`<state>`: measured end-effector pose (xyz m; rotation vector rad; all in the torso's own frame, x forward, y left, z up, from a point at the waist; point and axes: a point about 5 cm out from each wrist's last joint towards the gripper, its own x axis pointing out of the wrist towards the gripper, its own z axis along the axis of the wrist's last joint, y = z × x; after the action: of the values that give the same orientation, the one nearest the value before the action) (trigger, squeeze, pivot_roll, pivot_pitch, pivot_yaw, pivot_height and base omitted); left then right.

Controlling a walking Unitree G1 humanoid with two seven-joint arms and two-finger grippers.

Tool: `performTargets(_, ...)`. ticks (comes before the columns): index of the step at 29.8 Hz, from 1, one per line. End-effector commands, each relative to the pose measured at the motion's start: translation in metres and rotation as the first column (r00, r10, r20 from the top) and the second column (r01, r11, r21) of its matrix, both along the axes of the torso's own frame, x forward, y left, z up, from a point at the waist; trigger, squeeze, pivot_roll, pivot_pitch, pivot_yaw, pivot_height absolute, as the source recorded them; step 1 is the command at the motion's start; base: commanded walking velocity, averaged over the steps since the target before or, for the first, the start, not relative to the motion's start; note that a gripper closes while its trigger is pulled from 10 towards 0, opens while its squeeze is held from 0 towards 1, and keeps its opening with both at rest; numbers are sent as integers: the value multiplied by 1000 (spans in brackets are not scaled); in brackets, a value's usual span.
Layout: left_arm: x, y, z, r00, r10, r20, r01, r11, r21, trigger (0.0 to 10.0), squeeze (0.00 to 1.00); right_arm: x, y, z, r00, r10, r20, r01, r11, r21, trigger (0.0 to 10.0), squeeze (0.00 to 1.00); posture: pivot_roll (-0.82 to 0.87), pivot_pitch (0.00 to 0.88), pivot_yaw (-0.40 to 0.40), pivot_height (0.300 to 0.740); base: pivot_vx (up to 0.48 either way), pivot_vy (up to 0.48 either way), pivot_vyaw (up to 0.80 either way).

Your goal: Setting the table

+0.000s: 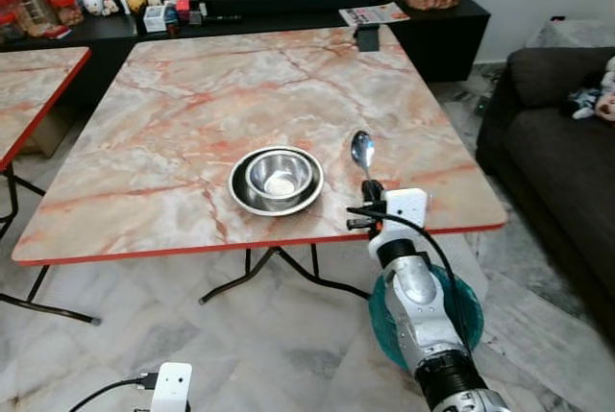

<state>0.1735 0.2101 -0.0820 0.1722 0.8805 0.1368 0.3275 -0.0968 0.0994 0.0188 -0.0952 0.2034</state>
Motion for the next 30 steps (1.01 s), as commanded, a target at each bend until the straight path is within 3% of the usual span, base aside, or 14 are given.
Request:
performTargets(1, -5, 4, -1, 1000, 17, -12, -16, 1000, 11, 10000, 0, 1, 3, 2, 1000, 18, 10, -18, 1000, -23, 10000, 0, -16, 44, 29, 740, 292, 0, 0)
performTargets(5, -4, 4, -1, 1000, 16, -12, -16, 1000, 11, 10000, 0, -1, 5, 4, 999, 33, 29, -33, 999, -11, 10000, 0, -15, 45, 29, 740, 292, 0, 800)
performTargets(18, -5, 5, -1, 1000, 12, -16, -12, 1000, 8, 10000, 0, 1, 2, 3, 1000, -9, 3, 9, 999, 42, 10000, 0, -15, 44, 30, 740, 291, 0, 0)
performTargets(30, -5, 6, -1, 1000, 10, -15, -10, 1000, 9, 10000, 0, -3, 1, 0, 1000, -20, 3, 20, 999, 31, 10000, 0, -15, 43, 33, 740, 289, 0, 0)
